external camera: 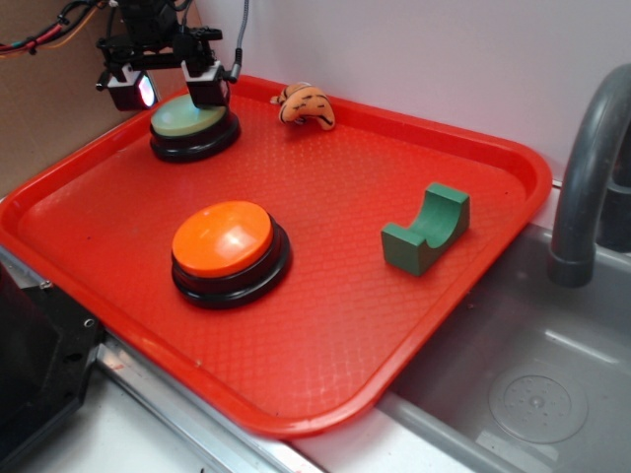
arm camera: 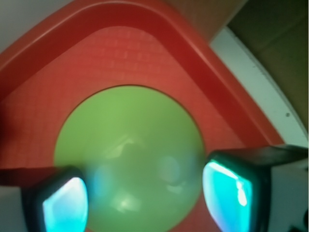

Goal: Push the green button.

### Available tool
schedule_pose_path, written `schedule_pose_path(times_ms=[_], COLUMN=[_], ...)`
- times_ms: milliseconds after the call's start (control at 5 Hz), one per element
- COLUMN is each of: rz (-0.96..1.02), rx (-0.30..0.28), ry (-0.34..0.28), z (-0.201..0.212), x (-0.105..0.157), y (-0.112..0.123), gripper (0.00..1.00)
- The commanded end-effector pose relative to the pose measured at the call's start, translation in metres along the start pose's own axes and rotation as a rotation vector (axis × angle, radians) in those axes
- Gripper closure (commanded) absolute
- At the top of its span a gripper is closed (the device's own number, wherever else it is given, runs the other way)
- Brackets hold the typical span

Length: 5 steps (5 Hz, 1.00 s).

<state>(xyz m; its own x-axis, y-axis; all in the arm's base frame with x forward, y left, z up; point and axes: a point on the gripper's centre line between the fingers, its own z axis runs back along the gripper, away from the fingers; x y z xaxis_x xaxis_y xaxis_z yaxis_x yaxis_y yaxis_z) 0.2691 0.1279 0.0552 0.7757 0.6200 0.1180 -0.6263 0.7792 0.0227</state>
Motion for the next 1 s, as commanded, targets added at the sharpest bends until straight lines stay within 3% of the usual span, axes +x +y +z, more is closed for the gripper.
schedule_pose_path(times_ms=[0,400,800], rz=[-0.005,-0.012,-0.032], rx=[-0.018,0.010,-0.053], ry=[-0.018,-0.022,-0.053], z=[-0.005,0.008,0.053], x=[0.003,-0.003,-0.007], y=[0.010,0.005,0.006], gripper=[0.00,0.00,0.00])
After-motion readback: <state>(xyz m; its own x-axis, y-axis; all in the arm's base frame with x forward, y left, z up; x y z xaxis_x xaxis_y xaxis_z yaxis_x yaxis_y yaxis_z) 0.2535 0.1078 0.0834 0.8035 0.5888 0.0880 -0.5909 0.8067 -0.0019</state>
